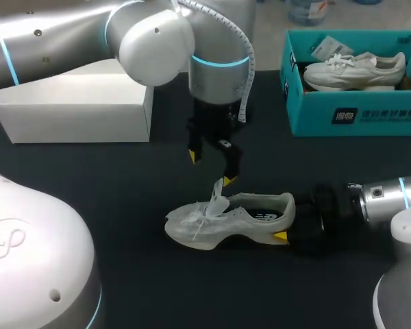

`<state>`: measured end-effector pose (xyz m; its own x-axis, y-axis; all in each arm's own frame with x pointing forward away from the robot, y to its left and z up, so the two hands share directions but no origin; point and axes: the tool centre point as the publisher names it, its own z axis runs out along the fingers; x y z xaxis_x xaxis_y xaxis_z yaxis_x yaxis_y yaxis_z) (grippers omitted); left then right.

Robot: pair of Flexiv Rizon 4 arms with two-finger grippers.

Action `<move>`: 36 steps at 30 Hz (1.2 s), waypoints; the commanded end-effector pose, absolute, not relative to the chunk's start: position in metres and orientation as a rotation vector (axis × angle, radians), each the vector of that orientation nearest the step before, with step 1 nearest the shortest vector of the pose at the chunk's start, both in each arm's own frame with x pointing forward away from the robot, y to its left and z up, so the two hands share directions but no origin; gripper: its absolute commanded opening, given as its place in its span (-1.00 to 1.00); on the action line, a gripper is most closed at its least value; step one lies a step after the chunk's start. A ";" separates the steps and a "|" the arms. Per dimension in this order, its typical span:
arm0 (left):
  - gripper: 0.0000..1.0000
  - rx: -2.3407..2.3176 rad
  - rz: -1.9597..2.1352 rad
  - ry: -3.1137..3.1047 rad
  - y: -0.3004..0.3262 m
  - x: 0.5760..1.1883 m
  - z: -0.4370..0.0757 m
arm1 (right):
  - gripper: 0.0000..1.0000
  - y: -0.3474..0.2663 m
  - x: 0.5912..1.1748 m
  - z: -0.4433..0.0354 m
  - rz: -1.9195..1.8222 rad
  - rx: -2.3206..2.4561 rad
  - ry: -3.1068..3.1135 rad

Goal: Take the shoe out of the shoebox, open the shoe tongue, remove and reinsert the insole, then place the shoe into the shoebox

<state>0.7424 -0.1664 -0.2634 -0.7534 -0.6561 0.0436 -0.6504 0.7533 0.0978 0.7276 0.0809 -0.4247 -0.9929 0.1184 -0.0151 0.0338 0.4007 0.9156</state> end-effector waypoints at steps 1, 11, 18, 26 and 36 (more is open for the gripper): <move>1.00 0.032 -0.019 -3.101 -0.167 0.742 -0.264 | -1.00 0.084 0.728 -0.428 1.667 0.141 2.568; -0.07 0.039 0.211 -3.084 -0.192 0.731 -0.255 | -1.00 0.084 0.728 -0.428 1.667 0.141 2.568; -1.00 0.032 0.095 -3.116 -0.217 0.722 -0.257 | -1.00 0.084 0.728 -0.428 1.667 0.141 2.568; -1.00 0.032 0.095 -3.116 -0.217 0.722 -0.257 | -1.00 0.084 0.728 -0.428 1.667 0.141 2.568; -1.00 0.010 0.136 -3.068 -0.233 0.723 -0.275 | -1.00 0.084 0.728 -0.428 1.667 0.141 2.568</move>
<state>0.7152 -0.2235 -0.2559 -0.9986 -0.0053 0.0530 -0.0096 0.9966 -0.0814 0.7276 0.0808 -0.4248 -0.9928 0.1184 -0.0152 0.0338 0.4008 0.9155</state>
